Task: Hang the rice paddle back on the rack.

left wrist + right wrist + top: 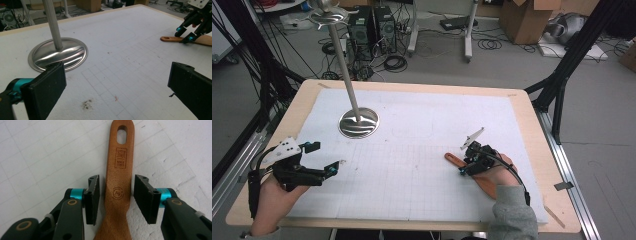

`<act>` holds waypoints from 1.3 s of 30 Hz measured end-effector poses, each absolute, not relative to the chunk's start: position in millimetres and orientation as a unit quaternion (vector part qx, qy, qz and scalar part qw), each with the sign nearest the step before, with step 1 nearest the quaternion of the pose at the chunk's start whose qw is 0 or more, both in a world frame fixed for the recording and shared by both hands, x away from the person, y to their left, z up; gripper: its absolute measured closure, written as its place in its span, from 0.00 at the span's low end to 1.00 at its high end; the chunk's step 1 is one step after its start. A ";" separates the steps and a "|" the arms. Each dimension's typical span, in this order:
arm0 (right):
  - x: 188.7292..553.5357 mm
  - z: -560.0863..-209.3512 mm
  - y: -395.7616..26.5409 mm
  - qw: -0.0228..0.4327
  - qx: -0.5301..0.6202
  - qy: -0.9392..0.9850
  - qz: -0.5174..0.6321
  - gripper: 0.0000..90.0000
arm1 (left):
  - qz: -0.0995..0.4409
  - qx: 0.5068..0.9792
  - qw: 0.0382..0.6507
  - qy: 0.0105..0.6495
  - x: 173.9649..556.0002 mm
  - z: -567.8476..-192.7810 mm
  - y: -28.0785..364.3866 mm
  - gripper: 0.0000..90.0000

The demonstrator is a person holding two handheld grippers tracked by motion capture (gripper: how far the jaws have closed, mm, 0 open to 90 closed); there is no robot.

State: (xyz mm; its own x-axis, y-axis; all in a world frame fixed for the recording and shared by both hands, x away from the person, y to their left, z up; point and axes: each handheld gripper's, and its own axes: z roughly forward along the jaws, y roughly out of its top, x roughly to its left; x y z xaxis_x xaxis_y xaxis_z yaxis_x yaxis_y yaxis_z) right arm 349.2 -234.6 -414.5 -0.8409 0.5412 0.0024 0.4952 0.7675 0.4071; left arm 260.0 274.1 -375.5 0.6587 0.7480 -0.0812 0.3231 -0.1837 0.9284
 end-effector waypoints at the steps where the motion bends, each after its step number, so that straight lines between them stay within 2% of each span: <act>1: 349.1 -414.4 -234.6 0.057 0.277 0.938 0.200 0.63 | 0.201 0.743 0.527 0.360 260.0 -375.6 274.0 0.02; 6: 349.1 -414.1 -234.6 0.057 0.273 0.939 0.200 0.70 | 0.201 0.743 0.526 0.363 260.7 -377.0 274.2 0.02; 19: 347.3 -409.3 -235.1 0.064 0.264 0.939 0.212 0.72 | 0.200 0.741 0.527 0.364 260.6 -376.7 275.2 0.02; 30: 345.2 -395.4 -240.2 0.102 0.286 0.919 0.252 0.72 | 0.199 0.743 0.526 0.363 260.9 -377.0 274.6 0.02; 39: 344.0 -386.5 -246.1 0.115 0.291 0.903 0.294 0.72 | 0.200 0.741 0.527 0.366 260.5 -376.8 275.1 0.02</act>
State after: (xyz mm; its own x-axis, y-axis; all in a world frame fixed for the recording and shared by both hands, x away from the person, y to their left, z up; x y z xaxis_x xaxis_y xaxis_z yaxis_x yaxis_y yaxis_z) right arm 344.0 -246.1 -386.5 -0.8035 0.5941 -0.0369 0.4588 0.6576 0.5975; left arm 260.5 275.1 -376.8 0.6528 0.7523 -0.0888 0.3308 -0.1776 0.9268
